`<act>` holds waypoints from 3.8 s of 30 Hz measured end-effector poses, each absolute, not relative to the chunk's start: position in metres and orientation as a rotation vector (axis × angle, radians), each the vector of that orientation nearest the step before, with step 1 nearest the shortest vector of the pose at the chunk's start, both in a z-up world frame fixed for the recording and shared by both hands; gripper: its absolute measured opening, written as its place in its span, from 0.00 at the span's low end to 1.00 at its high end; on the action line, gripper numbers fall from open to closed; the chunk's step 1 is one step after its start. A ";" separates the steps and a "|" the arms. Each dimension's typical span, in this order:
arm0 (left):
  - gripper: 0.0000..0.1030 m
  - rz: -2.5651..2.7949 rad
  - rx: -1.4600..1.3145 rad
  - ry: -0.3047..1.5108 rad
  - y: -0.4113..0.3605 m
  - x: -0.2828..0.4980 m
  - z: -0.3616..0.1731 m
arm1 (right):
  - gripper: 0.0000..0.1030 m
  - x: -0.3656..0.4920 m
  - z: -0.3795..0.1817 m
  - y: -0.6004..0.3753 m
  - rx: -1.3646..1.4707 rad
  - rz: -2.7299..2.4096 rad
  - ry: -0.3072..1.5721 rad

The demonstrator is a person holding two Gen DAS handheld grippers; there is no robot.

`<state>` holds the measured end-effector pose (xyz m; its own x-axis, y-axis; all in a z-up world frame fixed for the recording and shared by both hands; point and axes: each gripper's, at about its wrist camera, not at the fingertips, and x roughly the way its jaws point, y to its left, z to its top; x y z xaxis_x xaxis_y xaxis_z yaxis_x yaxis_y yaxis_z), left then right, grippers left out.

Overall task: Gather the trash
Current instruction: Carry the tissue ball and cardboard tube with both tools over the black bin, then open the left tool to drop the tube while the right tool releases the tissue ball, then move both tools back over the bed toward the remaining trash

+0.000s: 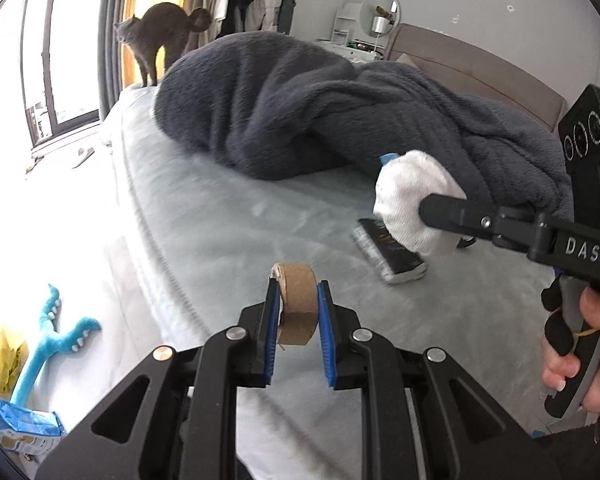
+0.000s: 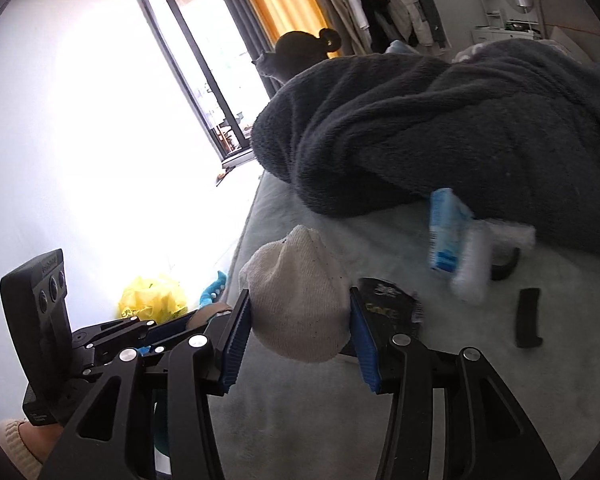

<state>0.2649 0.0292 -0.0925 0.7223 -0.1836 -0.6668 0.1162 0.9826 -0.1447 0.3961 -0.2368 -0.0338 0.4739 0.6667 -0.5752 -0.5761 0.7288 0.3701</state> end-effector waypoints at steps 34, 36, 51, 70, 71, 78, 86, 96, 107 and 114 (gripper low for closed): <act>0.09 -0.035 -0.209 1.112 0.177 0.217 -0.185 | 0.47 0.362 -0.079 -0.035 -0.148 0.932 0.969; 0.09 -0.016 -0.231 1.146 0.190 0.214 -0.192 | 0.47 0.359 -0.087 -0.026 -0.171 0.934 1.000; 0.10 0.124 -0.201 1.097 0.239 0.178 -0.185 | 0.47 0.332 -0.161 0.033 -0.330 0.943 1.221; 0.39 0.242 -0.153 0.800 0.268 0.160 -0.130 | 0.54 0.290 -0.214 0.058 -0.563 0.983 1.327; 0.43 0.261 -0.148 0.785 0.269 0.161 -0.124 | 0.56 0.290 -0.215 0.059 -0.566 0.985 1.330; 0.59 0.264 -0.182 0.712 0.266 0.164 -0.099 | 0.72 0.282 -0.205 0.052 -0.580 1.010 1.300; 0.59 0.262 -0.150 0.664 0.248 0.169 -0.076 | 0.77 0.279 -0.164 0.034 -0.554 1.036 1.162; 0.86 0.197 -0.018 0.612 0.200 0.186 -0.062 | 0.85 0.297 -0.117 -0.007 -0.445 1.032 0.968; 0.89 0.107 -0.087 0.530 0.160 0.202 -0.045 | 0.86 0.330 -0.089 -0.069 -0.373 0.918 0.875; 0.93 0.082 -0.116 0.521 0.136 0.215 -0.042 | 0.87 0.348 -0.078 -0.109 -0.316 0.837 0.857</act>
<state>0.2150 0.1357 -0.0418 0.8643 0.0488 -0.5006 -0.1076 0.9902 -0.0894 0.3485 -0.1094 -0.0785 0.3697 0.5200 -0.7701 -0.7580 0.6481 0.0738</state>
